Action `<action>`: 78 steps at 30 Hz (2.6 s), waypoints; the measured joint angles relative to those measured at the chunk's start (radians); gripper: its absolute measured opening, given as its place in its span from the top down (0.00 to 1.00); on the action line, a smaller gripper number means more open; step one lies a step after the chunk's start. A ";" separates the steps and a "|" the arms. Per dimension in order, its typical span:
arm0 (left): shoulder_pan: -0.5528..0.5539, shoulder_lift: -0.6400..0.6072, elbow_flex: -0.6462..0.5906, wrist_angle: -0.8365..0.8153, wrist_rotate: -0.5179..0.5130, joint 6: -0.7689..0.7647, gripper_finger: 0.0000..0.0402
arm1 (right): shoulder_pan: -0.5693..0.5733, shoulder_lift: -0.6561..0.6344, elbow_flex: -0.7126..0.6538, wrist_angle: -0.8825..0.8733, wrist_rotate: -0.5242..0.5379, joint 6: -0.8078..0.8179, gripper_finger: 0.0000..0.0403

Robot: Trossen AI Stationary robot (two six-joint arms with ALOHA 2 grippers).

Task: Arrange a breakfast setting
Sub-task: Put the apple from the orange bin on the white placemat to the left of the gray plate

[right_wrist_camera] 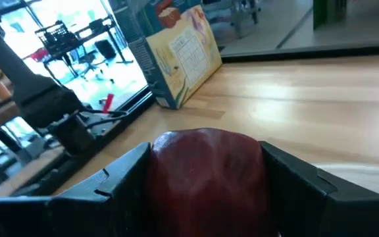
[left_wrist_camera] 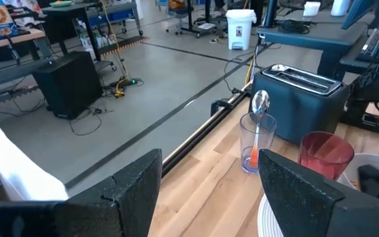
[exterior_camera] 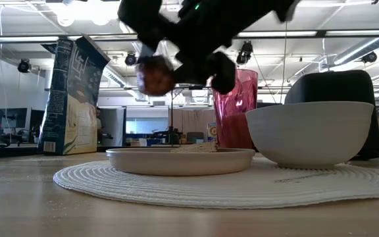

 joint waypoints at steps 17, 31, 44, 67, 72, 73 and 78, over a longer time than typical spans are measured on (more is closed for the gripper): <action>0.000 -0.101 0.000 -0.003 0.000 0.018 0.41 | -0.087 0.151 0.168 0.112 -0.002 -0.152 0.38; 0.000 -0.140 0.000 -0.035 0.001 0.023 0.41 | -0.142 0.163 0.381 -0.530 -0.096 0.245 0.38; 0.000 -0.146 0.000 -0.038 0.002 0.053 0.41 | -0.190 0.206 0.377 -0.536 -0.275 0.295 0.37; 0.000 -0.183 0.000 -0.072 0.002 0.053 0.41 | -0.197 0.227 0.377 -0.521 -0.426 0.139 0.23; 0.000 -0.183 0.000 -0.075 0.002 0.053 0.41 | -0.197 0.227 0.377 -0.521 -0.434 0.128 0.13; 0.000 -0.183 0.000 -0.076 0.002 0.053 0.41 | -0.197 0.226 0.377 -0.521 -0.445 0.127 0.12; 0.000 -0.183 0.000 -0.086 0.008 0.052 0.41 | -0.197 0.189 0.376 -0.518 -0.537 0.108 0.10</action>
